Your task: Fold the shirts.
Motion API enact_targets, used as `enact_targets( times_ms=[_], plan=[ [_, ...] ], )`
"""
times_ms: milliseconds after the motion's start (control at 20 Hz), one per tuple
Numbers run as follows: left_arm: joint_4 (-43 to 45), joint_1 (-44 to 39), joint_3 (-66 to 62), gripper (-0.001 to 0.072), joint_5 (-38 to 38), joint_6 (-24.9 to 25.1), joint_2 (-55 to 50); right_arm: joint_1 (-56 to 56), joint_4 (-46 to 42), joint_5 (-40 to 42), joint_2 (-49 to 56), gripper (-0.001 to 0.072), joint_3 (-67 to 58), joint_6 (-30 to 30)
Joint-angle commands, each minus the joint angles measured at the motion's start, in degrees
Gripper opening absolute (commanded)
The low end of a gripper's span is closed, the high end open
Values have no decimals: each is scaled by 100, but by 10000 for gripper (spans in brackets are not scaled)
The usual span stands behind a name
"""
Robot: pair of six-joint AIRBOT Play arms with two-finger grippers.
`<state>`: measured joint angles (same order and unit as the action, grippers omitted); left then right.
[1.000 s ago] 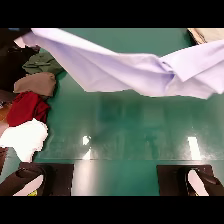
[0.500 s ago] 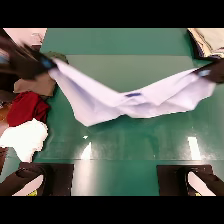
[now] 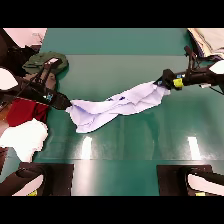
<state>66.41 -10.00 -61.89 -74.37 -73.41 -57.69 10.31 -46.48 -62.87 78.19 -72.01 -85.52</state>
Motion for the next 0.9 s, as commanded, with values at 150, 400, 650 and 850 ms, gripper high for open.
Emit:
enact_targets(
  times_ms=[150,400,650,850],
  plan=[
    [96,4,153,24,20,-15,-2,-501,-20,243,518,489,-1058,229],
    [-15,4,153,24,111,-35,-2,-1290,-184,-509,-68,488,-186,321],
    [-304,4,153,24,382,-168,-2,-1650,-142,-603,-146,487,999,507],
    [-308,4,153,24,435,-168,-2,-1600,-105,-35,-144,480,1550,647]
  ],
)
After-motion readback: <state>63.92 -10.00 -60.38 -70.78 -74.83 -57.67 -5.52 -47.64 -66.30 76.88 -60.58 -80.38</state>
